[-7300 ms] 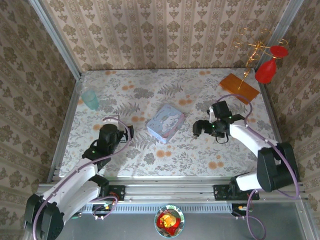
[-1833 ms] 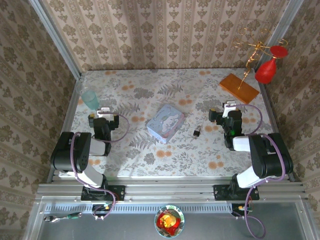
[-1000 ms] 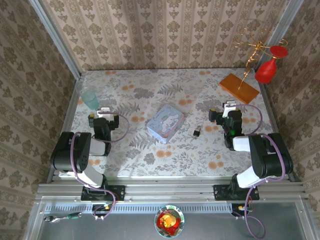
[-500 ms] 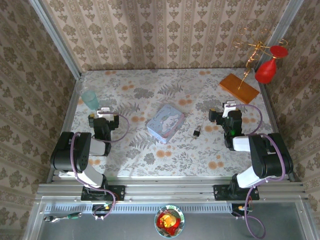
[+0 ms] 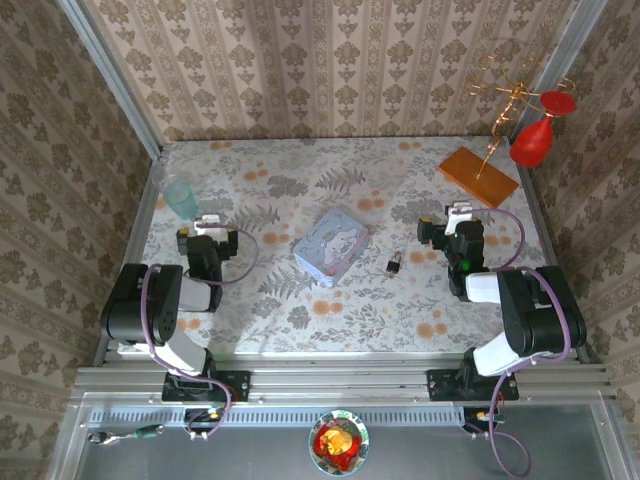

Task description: Unlock a padlock with a key

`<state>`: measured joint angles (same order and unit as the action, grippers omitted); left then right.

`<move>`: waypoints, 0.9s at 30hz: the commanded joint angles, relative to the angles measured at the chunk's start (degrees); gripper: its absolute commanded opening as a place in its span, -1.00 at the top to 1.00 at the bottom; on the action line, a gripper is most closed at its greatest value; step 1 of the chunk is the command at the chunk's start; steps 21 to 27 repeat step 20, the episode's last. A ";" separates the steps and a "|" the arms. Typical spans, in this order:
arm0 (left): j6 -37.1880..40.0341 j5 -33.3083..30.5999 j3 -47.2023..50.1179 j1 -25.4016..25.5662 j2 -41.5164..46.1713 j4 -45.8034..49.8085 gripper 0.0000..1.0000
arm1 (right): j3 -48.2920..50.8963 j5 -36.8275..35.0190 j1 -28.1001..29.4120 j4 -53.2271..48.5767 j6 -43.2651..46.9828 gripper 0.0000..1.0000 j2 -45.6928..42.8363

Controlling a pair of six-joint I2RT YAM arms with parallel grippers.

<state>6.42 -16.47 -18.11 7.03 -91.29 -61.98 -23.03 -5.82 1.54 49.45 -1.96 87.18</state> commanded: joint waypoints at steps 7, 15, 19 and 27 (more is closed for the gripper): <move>-0.83 -0.41 -0.88 -0.44 0.90 0.45 -1.00 | 0.00 -1.56 0.39 -0.06 0.11 -1.00 0.27; -0.73 -0.43 -0.54 -0.44 0.95 -0.14 -1.00 | -0.39 -1.47 0.22 -0.78 -0.15 -1.00 0.32; 2.35 7.80 6.70 0.50 0.18 -13.03 -1.00 | 4.17 -0.54 0.30 6.18 0.40 -1.00 -1.05; 3.27 9.54 6.32 0.49 1.07 -11.77 -1.00 | 7.09 2.05 0.30 11.64 1.37 -1.00 -1.45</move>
